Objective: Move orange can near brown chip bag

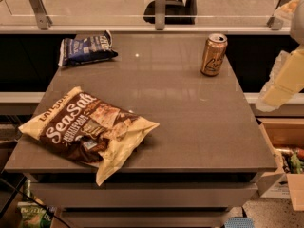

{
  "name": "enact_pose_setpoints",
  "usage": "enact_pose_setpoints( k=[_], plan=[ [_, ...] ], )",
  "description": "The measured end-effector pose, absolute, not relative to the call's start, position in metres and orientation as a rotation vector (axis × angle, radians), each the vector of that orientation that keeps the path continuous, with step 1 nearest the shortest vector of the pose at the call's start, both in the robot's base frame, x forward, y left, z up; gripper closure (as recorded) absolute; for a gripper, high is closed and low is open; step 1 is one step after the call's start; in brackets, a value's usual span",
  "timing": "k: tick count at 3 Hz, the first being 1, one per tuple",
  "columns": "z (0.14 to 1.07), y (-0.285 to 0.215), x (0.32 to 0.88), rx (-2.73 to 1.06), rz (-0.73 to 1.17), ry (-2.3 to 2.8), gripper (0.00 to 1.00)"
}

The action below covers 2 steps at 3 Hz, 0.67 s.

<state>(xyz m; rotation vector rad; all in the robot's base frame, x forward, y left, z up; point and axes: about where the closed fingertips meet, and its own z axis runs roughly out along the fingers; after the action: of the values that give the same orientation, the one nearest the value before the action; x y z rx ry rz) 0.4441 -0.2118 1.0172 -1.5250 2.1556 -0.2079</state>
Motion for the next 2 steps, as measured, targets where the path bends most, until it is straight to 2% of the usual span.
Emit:
enact_pose_setpoints(
  k=[2],
  plan=[
    [1.001,-0.222,0.482,-1.249,-0.134,2.172,0.0]
  ],
)
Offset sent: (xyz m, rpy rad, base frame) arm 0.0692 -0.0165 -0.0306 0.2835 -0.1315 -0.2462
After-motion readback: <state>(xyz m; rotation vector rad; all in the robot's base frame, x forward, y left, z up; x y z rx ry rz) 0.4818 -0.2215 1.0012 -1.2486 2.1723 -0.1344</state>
